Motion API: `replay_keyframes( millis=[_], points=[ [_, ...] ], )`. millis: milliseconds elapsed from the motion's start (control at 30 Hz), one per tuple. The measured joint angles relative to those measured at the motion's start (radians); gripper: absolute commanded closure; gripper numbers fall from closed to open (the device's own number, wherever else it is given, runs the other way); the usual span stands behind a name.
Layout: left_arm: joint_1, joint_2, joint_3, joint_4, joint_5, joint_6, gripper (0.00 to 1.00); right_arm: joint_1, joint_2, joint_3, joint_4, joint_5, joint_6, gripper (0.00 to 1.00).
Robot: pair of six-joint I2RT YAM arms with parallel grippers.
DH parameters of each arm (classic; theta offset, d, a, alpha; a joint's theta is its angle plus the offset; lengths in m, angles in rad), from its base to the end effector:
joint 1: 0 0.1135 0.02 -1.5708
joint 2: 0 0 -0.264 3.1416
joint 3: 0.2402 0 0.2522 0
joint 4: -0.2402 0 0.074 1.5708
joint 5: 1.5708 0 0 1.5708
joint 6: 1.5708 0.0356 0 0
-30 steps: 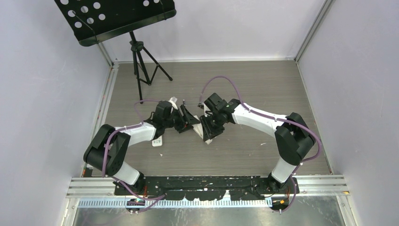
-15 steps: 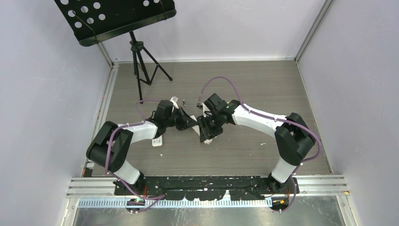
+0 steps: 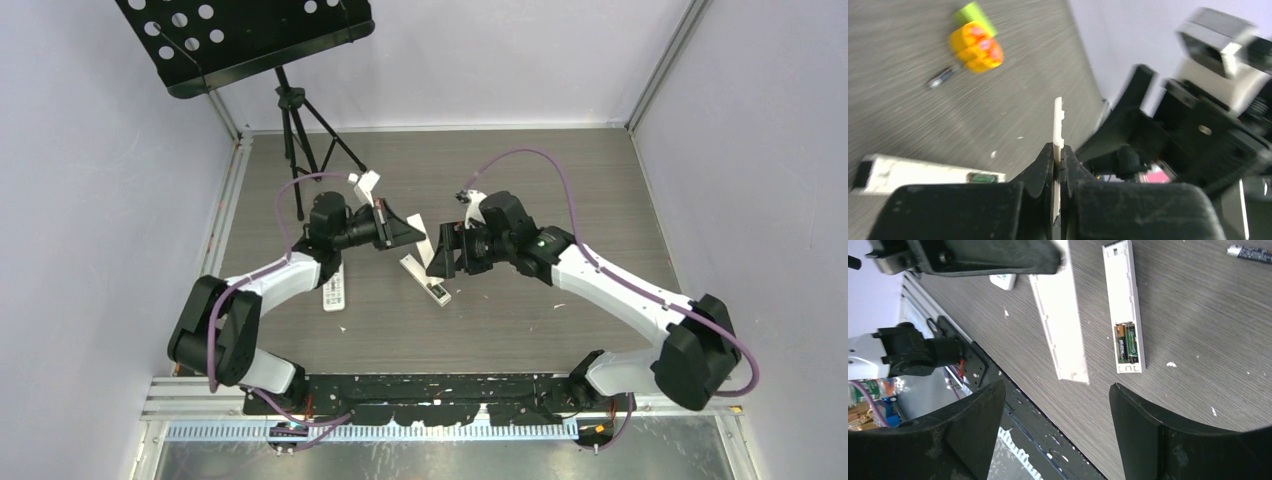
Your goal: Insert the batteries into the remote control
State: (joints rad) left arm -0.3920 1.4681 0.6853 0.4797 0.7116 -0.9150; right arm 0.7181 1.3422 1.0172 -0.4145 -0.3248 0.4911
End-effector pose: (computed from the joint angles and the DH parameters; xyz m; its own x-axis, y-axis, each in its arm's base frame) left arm 0.2732 -0.1381 0.2157 -0.8540 -0.2964 -0.4275 0.3091 0.3719 -0.8753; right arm 0.2117 0.2001 0.2767 -0.8253 -0.1276 -0.5501 -0.4671 0.7017 0.5381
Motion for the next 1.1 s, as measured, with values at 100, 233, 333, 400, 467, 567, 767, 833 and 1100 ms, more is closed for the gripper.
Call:
replay_keyframes(
  millis=[100, 233, 333, 400, 467, 567, 767, 833, 1100],
  points=[
    [0.000, -0.047, 0.020, 0.098, 0.106, 0.005, 1.00, -0.005, -0.072, -0.060, 0.079, -0.004, 0.028, 0.22],
    [0.000, -0.098, 0.025, 0.214, 0.225, -0.007, 1.00, -0.005, -0.146, -0.103, 0.153, -0.025, 0.042, 0.35],
    [0.000, -0.129, 0.025, 0.278, 0.297, -0.025, 1.00, -0.005, -0.188, -0.113, 0.201, -0.088, 0.034, 0.46],
    [0.000, -0.148, 0.025, 0.314, 0.333, -0.043, 1.00, -0.005, -0.203, -0.113, 0.232, -0.145, 0.031, 0.51],
    [0.000, -0.158, 0.028, 0.355, 0.356, -0.067, 1.00, -0.004, -0.206, -0.113, 0.259, -0.200, 0.025, 0.57],
    [0.000, -0.161, 0.033, 0.422, 0.369, -0.111, 1.00, 0.005, -0.203, -0.113, 0.278, -0.259, 0.017, 0.74],
    [0.000, -0.161, 0.033, 0.492, 0.366, -0.180, 0.56, 0.012, -0.184, -0.112, 0.320, -0.314, 0.009, 1.00],
    [0.000, -0.162, 0.034, 0.486, 0.338, -0.184, 0.37, 0.014, -0.183, -0.108, 0.327, -0.296, 0.008, 1.00],
    [-0.003, -0.262, 0.082, -0.016, -0.030, 0.002, 0.22, 0.042, -0.091, -0.024, 0.235, -0.010, -0.088, 1.00]
  ],
)
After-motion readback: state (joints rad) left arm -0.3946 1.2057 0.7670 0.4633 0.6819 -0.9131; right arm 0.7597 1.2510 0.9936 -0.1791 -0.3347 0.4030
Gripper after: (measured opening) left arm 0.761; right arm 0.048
